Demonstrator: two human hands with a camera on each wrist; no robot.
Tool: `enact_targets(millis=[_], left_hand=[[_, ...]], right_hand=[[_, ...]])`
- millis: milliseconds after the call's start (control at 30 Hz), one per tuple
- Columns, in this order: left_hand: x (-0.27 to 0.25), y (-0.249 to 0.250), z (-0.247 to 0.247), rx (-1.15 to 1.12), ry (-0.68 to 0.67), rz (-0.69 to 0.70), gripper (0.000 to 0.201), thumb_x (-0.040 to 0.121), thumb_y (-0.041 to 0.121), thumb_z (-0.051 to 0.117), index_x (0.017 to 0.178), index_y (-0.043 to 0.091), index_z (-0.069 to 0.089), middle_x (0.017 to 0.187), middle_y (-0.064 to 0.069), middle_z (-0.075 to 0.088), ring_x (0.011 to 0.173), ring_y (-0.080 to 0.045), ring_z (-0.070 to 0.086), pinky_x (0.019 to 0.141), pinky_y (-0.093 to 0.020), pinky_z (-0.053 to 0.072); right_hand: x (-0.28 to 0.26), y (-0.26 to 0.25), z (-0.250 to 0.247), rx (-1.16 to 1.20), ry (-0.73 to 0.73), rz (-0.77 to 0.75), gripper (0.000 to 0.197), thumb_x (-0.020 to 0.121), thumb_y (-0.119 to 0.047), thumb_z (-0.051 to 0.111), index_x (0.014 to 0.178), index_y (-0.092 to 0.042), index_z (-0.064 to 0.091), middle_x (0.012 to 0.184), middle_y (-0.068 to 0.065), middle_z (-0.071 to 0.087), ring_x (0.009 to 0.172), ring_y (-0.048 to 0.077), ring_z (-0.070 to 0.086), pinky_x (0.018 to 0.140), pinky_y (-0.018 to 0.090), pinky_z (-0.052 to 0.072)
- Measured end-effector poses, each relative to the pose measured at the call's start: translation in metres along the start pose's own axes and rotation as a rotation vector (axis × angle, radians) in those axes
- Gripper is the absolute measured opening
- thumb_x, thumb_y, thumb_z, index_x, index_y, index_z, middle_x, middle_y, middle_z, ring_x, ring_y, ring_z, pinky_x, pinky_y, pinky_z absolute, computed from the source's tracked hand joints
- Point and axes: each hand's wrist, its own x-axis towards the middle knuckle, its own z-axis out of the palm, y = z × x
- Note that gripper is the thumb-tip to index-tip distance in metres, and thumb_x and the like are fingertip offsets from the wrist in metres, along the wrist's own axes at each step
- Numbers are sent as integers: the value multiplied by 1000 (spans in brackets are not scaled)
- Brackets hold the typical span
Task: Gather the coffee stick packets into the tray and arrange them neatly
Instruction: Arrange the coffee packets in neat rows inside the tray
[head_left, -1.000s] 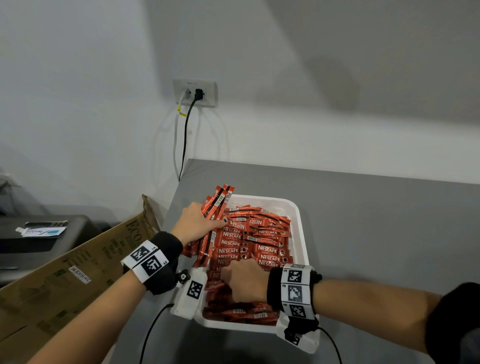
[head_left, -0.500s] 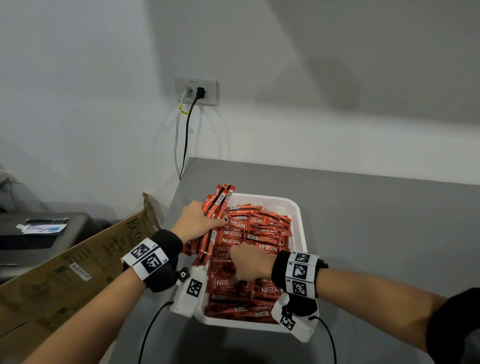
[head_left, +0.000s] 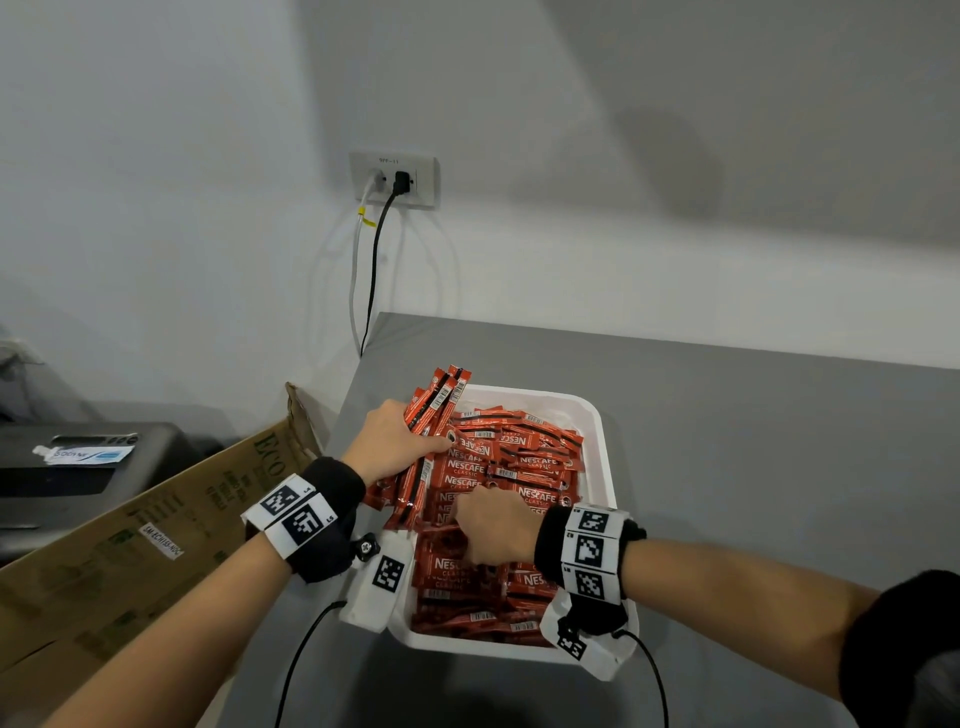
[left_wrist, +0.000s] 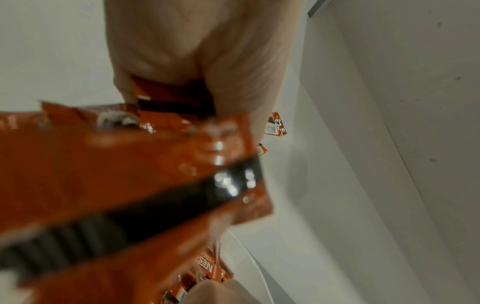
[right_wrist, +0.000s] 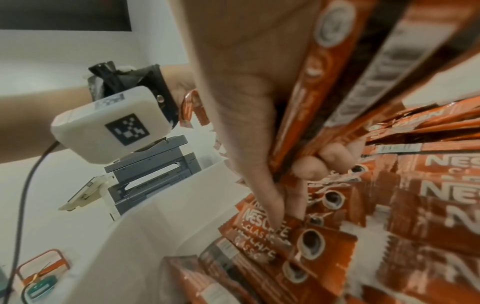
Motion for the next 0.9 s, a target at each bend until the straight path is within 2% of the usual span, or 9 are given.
enact_targets(millis=[200,333,533,600,633,700,767,900], left_hand=[[2,-1,0,-9,-9,-19,28,78,21,73,100,6,62,91,-7,69,74,-14,66,69,-21,51],[0,-1,1,-14,-12,-23,29,79,21,72,102,7,61,92,-7,69,72,-12,66,66,-19,50],[-1,1,0,-17,-15,-14,28,79,20,72,102,8,60,91,-5,68,74,-14,65,69,-20,50],[-2,1,-1,-15,-19,-11,26,80,20,72,100,9,60,89,-4,68,72,-11,65,68,-19,50],[-2,1,-1,-15,-18,-11,25,80,20,72,99,9,60,87,-3,67,71,-10,65,67,-19,50],[-2,1,-1,-10,-14,-11,22,80,20,71,96,10,61,85,-2,67,69,-8,64,65,-17,49],[-3,2,-1,-11,-18,-15,22,80,20,71,96,10,60,84,-1,66,68,-7,63,63,-16,48],[-3,7,0,-16,-26,-11,20,81,21,70,94,14,57,78,6,63,66,-4,61,60,-14,46]], right_hand=[[-1,-1,2,-36,-47,-56,20,83,-13,65,97,-2,58,98,12,63,86,29,62,62,34,49],[-3,-1,5,-10,-78,-82,16,82,-10,63,95,-1,60,98,13,64,86,29,63,69,38,55],[2,-1,6,9,-69,-90,25,81,-18,69,99,-2,60,101,10,65,86,27,62,69,37,53],[2,0,3,51,-79,-54,32,81,-23,72,100,0,61,95,10,66,80,24,61,70,37,55],[1,1,1,67,-70,-35,32,82,-24,72,100,0,60,90,9,65,76,23,60,67,35,53],[-1,2,0,41,-16,-22,23,86,-18,66,99,-2,58,84,8,60,73,23,57,62,31,46],[-3,1,1,-32,10,-36,17,86,-14,62,99,-4,57,90,9,62,77,25,59,64,32,46],[-6,-3,7,-72,1,-61,20,85,-15,65,101,-5,60,96,11,65,87,28,63,74,36,53]])
